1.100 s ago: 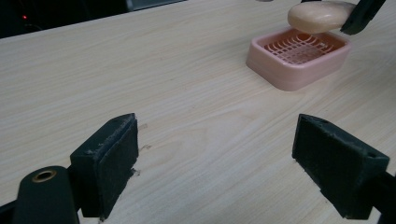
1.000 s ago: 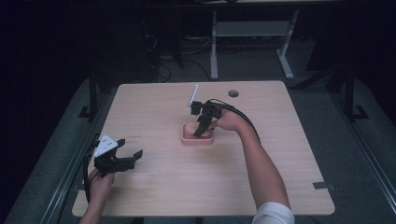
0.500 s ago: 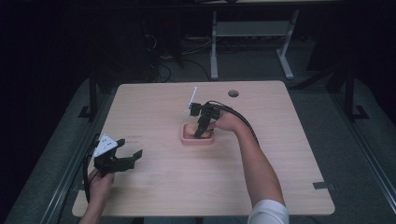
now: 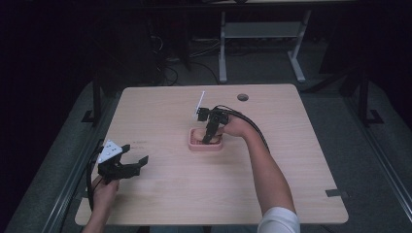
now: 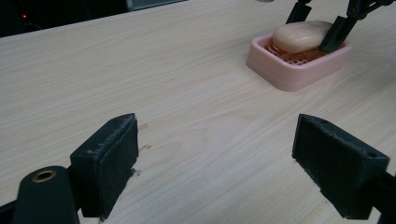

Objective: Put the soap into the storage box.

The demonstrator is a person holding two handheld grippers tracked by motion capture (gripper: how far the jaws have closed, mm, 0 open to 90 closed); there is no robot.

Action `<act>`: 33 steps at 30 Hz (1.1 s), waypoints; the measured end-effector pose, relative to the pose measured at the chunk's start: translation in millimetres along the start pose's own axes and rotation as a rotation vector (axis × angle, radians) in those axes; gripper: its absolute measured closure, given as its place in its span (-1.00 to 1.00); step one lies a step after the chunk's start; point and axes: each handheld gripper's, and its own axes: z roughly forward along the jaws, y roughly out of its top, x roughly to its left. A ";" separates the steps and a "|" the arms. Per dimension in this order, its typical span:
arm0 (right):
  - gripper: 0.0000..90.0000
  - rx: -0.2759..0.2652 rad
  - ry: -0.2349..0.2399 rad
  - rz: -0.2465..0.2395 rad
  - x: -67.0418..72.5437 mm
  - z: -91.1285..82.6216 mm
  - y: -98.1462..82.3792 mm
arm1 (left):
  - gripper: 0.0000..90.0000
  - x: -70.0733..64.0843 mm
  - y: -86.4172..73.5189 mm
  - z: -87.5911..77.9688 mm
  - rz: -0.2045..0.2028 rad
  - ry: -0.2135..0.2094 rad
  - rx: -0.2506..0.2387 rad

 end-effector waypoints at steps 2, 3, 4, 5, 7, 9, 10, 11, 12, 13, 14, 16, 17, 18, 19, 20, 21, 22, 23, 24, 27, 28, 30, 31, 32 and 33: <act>-0.30 -0.001 -0.004 0.003 -0.3 0.0 0.0 | -0.68 0.2 0.0 0.0 0.002 0.000 0.002; -0.30 -0.002 -0.005 0.003 -1.0 0.4 0.0 | -0.69 0.2 0.0 0.1 0.001 0.000 0.001; -0.30 -0.002 -0.005 0.003 -1.0 0.4 0.0 | -0.69 0.2 0.0 0.1 0.002 0.000 0.001; -0.30 0.001 -0.004 0.003 -1.3 1.0 -0.1 | -0.69 0.4 0.0 0.1 0.003 0.000 0.002; -0.30 0.004 0.000 0.006 -1.4 1.7 -0.1 | -0.68 0.5 -0.1 0.0 0.001 0.001 0.001; -0.30 0.003 0.000 0.006 -1.5 1.8 -0.1 | -0.69 0.4 -0.1 0.0 -0.001 0.002 -0.002; -0.30 0.002 -0.002 0.007 -1.4 1.8 0.0 | -0.68 0.5 0.0 -0.1 -0.001 0.002 -0.003; -0.30 0.001 -0.003 0.003 -1.3 1.8 0.3 | -0.69 0.6 0.0 -0.1 -0.002 0.003 -0.002; -0.30 0.001 -0.005 -0.001 -1.1 1.9 0.4 | -0.69 0.6 0.0 -0.1 -0.002 0.003 -0.002; -0.30 0.001 -0.005 -0.001 -0.9 1.9 0.5 | -0.69 0.6 0.0 -0.1 -0.001 0.003 -0.002; -0.30 0.001 -0.005 -0.001 -0.9 1.9 0.5 | -0.69 0.5 0.0 -0.1 -0.001 0.003 -0.003; -0.30 0.001 -0.006 -0.001 -0.9 1.9 0.6 | -0.69 0.4 0.0 -0.1 -0.001 0.002 -0.004; -0.30 0.001 -0.006 -0.001 -0.9 1.8 0.6 | -0.68 0.5 0.0 -0.2 -0.001 0.003 -0.004; -0.30 0.001 -0.007 -0.002 -0.8 1.7 0.7 | -0.69 0.5 0.1 -0.2 -0.001 0.003 -0.003; -0.30 0.000 -0.007 -0.002 -0.6 1.6 0.7 | -0.69 0.6 0.1 -0.2 -0.001 0.004 -0.003; -0.30 0.000 -0.006 -0.001 -0.4 1.4 0.7 | -0.68 0.5 0.1 -0.1 -0.002 0.004 -0.003; -0.30 0.001 -0.007 -0.001 -0.4 1.4 0.8 | -0.69 0.6 0.1 -0.1 0.000 0.004 -0.002; -0.30 0.001 -0.007 -0.001 -0.4 1.4 0.8 | -0.69 0.6 0.1 -0.1 0.000 0.004 -0.002; -0.25 -0.005 -0.004 0.000 -0.6 0.8 0.6 | -0.68 0.4 0.1 -0.1 0.000 0.004 -0.002; -0.25 -0.005 -0.004 0.000 -0.6 0.8 0.6 | -0.69 0.4 0.1 -0.1 0.000 0.004 -0.002; -0.25 -0.042 -0.003 0.010 -1.4 -4.9 0.1 | -0.69 0.5 0.2 -0.1 -0.001 0.004 -0.003; -0.26 -0.050 -0.003 0.013 -0.7 -7.6 -0.4 | -0.69 0.5 0.2 -0.2 -0.001 0.004 -0.003; -0.28 -0.052 -0.006 0.014 -0.5 -8.9 -0.8 | -0.68 0.3 0.2 -0.3 0.000 0.003 -0.003; -0.30 -0.051 -0.006 0.017 0.1 -10.1 -1.8 | -0.69 0.1 0.4 -0.5 0.001 0.005 -0.001; -0.30 -0.051 -0.006 0.017 0.1 -10.1 -1.8 | -0.69 0.1 0.4 -0.5 0.001 0.005 -0.001; -0.32 -0.052 -0.005 0.021 0.3 -11.0 -3.1 | -0.69 0.0 0.3 -0.4 0.002 0.004 0.001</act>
